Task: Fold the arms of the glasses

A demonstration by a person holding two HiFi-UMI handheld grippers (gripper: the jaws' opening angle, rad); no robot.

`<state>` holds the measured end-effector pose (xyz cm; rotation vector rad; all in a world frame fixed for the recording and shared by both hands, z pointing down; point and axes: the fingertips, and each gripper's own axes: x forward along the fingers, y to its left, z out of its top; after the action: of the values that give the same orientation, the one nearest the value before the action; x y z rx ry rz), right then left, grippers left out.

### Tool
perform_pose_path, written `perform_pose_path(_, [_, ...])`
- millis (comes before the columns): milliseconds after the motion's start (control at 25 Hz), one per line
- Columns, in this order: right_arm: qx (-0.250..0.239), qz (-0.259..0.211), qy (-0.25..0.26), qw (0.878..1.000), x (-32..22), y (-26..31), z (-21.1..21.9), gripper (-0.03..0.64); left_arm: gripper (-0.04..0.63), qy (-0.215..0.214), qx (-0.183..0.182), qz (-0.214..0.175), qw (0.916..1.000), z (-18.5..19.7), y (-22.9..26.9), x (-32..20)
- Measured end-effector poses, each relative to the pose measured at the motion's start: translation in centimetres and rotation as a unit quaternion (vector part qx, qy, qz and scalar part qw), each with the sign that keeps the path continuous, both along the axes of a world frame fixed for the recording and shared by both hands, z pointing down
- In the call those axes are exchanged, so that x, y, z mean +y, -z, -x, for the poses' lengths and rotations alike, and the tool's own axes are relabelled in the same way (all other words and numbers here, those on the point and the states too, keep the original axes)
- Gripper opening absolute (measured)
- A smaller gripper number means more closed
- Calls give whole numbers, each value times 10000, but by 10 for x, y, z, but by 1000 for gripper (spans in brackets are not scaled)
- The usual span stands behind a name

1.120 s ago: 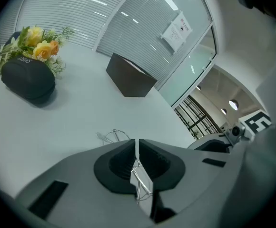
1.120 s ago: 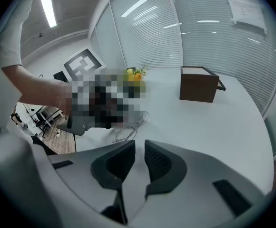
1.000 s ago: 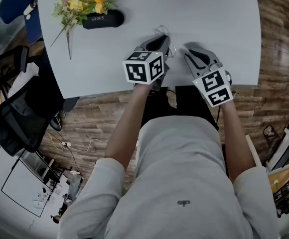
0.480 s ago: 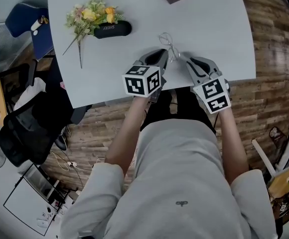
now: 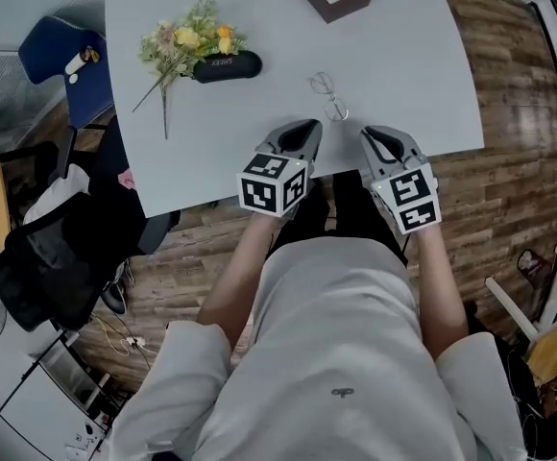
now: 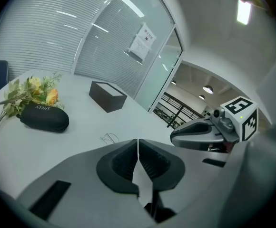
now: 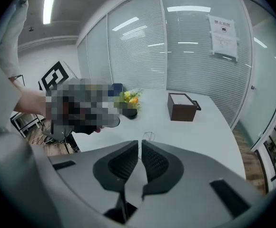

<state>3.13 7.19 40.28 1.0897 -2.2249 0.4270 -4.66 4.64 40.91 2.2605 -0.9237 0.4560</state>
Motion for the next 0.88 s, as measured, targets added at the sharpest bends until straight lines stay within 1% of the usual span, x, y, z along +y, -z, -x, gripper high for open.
perform_pose_path(200, [-67,-186,-100,9998,10,18,11,16,23,-241,-79,-370,9990,5,19,15])
perform_pose_path(480, [-200,-428,-202,9987,20,31,20,6,23,-381,-41,-644,9972,14,40,28])
perform_pose_path(680, [-498,-536,-374,9966,22,45,23,6,23,-408,-17,-757,9963,20,48,33])
perform_pose_path(880, [-749,-729,-531,9931,18,67,23,6,23,-436,-12,-971,9943,26,63,29])
